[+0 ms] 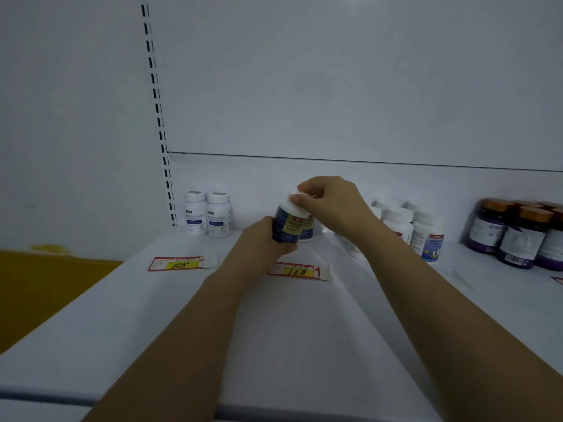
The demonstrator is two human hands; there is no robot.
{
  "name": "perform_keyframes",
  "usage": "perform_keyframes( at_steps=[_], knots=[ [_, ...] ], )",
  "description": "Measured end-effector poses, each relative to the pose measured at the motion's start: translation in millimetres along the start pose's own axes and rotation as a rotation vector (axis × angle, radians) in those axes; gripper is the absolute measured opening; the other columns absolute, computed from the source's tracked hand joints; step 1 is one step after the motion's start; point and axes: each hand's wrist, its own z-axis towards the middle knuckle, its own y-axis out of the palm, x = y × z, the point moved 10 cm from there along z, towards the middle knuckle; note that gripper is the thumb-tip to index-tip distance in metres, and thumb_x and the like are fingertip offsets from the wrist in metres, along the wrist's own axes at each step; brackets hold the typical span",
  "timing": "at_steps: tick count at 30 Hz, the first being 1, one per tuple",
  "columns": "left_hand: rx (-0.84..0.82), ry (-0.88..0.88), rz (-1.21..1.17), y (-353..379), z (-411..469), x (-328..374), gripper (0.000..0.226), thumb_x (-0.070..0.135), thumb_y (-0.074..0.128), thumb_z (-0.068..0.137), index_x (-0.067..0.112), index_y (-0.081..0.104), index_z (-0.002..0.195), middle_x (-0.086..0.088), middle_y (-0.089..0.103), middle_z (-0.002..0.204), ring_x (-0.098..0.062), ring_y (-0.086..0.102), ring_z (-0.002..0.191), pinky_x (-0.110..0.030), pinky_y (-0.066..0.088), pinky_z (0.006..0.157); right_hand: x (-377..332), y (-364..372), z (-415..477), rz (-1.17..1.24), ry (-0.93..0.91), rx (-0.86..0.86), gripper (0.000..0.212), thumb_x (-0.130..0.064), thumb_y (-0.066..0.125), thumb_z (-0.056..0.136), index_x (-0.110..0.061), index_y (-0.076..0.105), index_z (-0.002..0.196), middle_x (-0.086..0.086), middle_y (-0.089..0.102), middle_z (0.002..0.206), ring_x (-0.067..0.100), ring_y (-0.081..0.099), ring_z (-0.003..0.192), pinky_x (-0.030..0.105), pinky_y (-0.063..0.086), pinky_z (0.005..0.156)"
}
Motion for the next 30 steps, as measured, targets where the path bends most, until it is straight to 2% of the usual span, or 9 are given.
perform_keyframes(
  at_steps=[2, 4, 9, 13, 15, 19, 24, 28, 30],
  knots=[
    [0.006, -0.046, 0.057, 3, 1, -8, 0.054, 0.041, 0.060, 0.088, 0.011, 0.042, 0.130, -0.005, 0.053, 0.127, -0.016, 0.052, 0.107, -0.025, 0.045, 0.086, -11, 4, 10, -0.064, -0.024, -0.036, 0.033, -0.029, 0.059, 0.092, -0.003, 0.067, 0.111, 0.009, 0.066, 0.114, 0.019, 0.060, 0.102, 0.026, 0.049, 0.079],
    [-0.039, -0.137, 0.204, 11, -1, -21, 0.083, 0.060, 0.052, 0.085, 0.008, 0.025, 0.144, -0.013, 0.035, 0.145, -0.024, 0.037, 0.131, -0.037, 0.036, 0.106, -21, 7, 25, -0.086, -0.041, -0.051, 0.029, -0.029, 0.058, 0.092, -0.006, 0.068, 0.108, 0.005, 0.066, 0.112, 0.014, 0.057, 0.096, 0.021, 0.042, 0.074],
    [-0.136, -0.112, 0.412, 25, -7, -28, 0.106, 0.079, 0.035, 0.077, 0.005, 0.010, 0.150, -0.011, 0.014, 0.157, -0.024, 0.012, 0.145, -0.038, 0.015, 0.117, -22, 28, 63, -0.151, -0.033, -0.062, 0.030, -0.029, 0.060, 0.090, -0.008, 0.065, 0.111, 0.006, 0.063, 0.115, 0.014, 0.053, 0.094, 0.022, 0.038, 0.074],
    [-0.283, -0.132, 0.515, 43, -10, -42, 0.108, 0.081, 0.025, 0.079, 0.006, -0.006, 0.150, -0.010, -0.007, 0.159, -0.022, -0.007, 0.147, -0.038, -0.001, 0.119, -7, 48, 74, -0.236, -0.027, -0.062, 0.030, -0.027, 0.061, 0.088, -0.007, 0.064, 0.110, 0.009, 0.061, 0.115, 0.019, 0.054, 0.098, 0.024, 0.038, 0.073],
    [-0.312, -0.133, 0.538, 46, -11, -44, 0.106, 0.081, 0.022, 0.080, 0.006, -0.006, 0.150, -0.010, -0.008, 0.159, -0.022, -0.007, 0.147, -0.037, -0.002, 0.119, -1, 54, 73, -0.273, -0.026, -0.071, 0.030, -0.028, 0.062, 0.088, -0.005, 0.065, 0.106, 0.010, 0.062, 0.110, 0.019, 0.054, 0.094, 0.027, 0.042, 0.073],
    [-0.326, -0.132, 0.572, 49, -13, -45, 0.106, 0.082, 0.019, 0.079, 0.006, -0.005, 0.150, -0.009, -0.006, 0.159, -0.022, -0.004, 0.147, -0.038, -0.002, 0.118, -1, 66, 68, -0.397, -0.064, -0.094, 0.030, -0.025, 0.060, 0.089, 0.002, 0.066, 0.101, 0.016, 0.064, 0.106, 0.027, 0.058, 0.099, 0.037, 0.050, 0.083],
    [-0.330, -0.134, 0.594, 47, -13, -44, 0.104, 0.080, 0.017, 0.080, 0.007, -0.004, 0.151, -0.009, -0.005, 0.159, -0.022, -0.003, 0.147, -0.038, -0.001, 0.118, -6, 73, 63, -0.432, -0.089, -0.128, 0.030, -0.022, 0.058, 0.091, 0.003, 0.064, 0.106, 0.018, 0.061, 0.109, 0.029, 0.057, 0.100, 0.037, 0.050, 0.085],
    [-0.332, -0.132, 0.590, 47, -14, -43, 0.104, 0.080, 0.017, 0.081, 0.006, -0.003, 0.151, -0.010, -0.005, 0.159, -0.022, -0.003, 0.147, -0.037, -0.001, 0.117, 6, 52, 63, -0.418, -0.002, -0.084, 0.034, -0.024, 0.050, 0.096, 0.003, 0.061, 0.113, 0.019, 0.058, 0.114, 0.031, 0.055, 0.106, 0.039, 0.047, 0.091],
    [-0.325, -0.132, 0.582, 47, -14, -43, 0.103, 0.080, 0.017, 0.081, 0.006, -0.003, 0.151, -0.010, -0.004, 0.159, -0.022, -0.002, 0.147, -0.037, -0.001, 0.117, 15, 52, 58, -0.518, 0.025, -0.115, 0.032, -0.019, 0.043, 0.098, -0.001, 0.055, 0.121, 0.018, 0.053, 0.121, 0.030, 0.049, 0.113, 0.036, 0.042, 0.096]
  ],
)
